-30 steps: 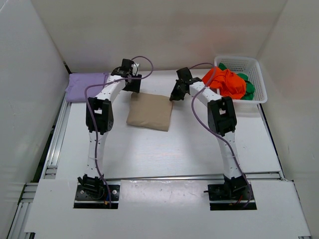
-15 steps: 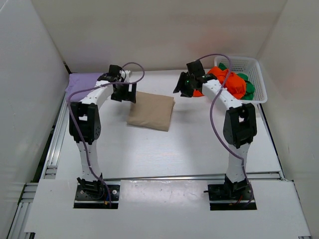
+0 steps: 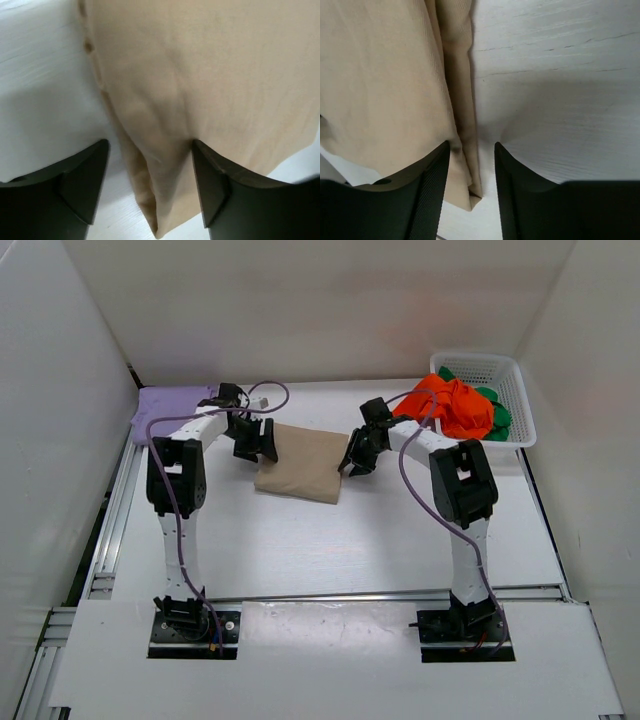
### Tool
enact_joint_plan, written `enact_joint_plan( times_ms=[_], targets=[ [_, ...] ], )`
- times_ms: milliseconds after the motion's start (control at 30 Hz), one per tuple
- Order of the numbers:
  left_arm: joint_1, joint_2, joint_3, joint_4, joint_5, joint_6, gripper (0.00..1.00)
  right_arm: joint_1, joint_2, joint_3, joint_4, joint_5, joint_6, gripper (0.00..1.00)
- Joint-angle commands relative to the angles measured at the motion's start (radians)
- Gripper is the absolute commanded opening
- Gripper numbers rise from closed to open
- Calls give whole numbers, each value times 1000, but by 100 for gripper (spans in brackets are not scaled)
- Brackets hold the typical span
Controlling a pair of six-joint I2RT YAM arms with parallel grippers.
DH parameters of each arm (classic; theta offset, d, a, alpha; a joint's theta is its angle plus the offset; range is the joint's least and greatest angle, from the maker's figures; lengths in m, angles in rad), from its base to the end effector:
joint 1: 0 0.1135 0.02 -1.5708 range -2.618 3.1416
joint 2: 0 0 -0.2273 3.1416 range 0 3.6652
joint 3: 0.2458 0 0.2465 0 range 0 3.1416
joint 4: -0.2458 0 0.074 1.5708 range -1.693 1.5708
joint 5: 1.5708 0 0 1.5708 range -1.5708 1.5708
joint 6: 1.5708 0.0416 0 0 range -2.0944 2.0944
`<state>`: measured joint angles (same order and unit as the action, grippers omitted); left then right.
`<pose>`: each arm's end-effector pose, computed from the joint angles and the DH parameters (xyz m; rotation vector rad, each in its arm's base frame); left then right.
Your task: Fold and stack the t-shirts
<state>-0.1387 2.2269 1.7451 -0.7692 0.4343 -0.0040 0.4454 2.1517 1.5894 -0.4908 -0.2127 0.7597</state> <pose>0.4269 -0.0773 0.1299 0.2864 2.7724 -0.6450 0.3894 0.1956 0.1272 0.3548 2.7374 0.6567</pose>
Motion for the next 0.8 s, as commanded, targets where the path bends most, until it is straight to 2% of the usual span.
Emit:
enact_joint_plan(
  times_ms=[0,100,133,233,267,400,500,533,567,733,767],
  targets=[
    [-15,95,-13,-64,130,4,75,-4,20,3,31,-37,33,43],
    [-15,137,16,-74,188,4,60,-4,31,3,40,-47,33,42],
    [-15,146,27,-87,188,4,48,-4,31,-9,40,-47,33,42],
    [2,155,51,-96,254,4,23,-13,20,-29,54,-47,33,42],
    [20,155,68,-96,264,4,10,-13,10,-29,54,-47,33,42],
    [62,114,100,-116,264,4,10,-31,-29,-55,54,-47,33,43],
    [76,56,135,-127,135,4,10,-56,-96,-103,40,-5,1,43],
    [76,47,155,-145,76,4,10,-66,-127,-103,20,21,-13,43],
    [76,34,180,-156,-45,4,10,-66,-141,-114,-30,80,-46,44],
    [62,49,374,-174,-359,4,10,-85,-254,-172,-98,192,-129,45],
    [62,62,405,-174,-482,4,10,-85,-271,-183,-110,202,-129,45]
  ],
)
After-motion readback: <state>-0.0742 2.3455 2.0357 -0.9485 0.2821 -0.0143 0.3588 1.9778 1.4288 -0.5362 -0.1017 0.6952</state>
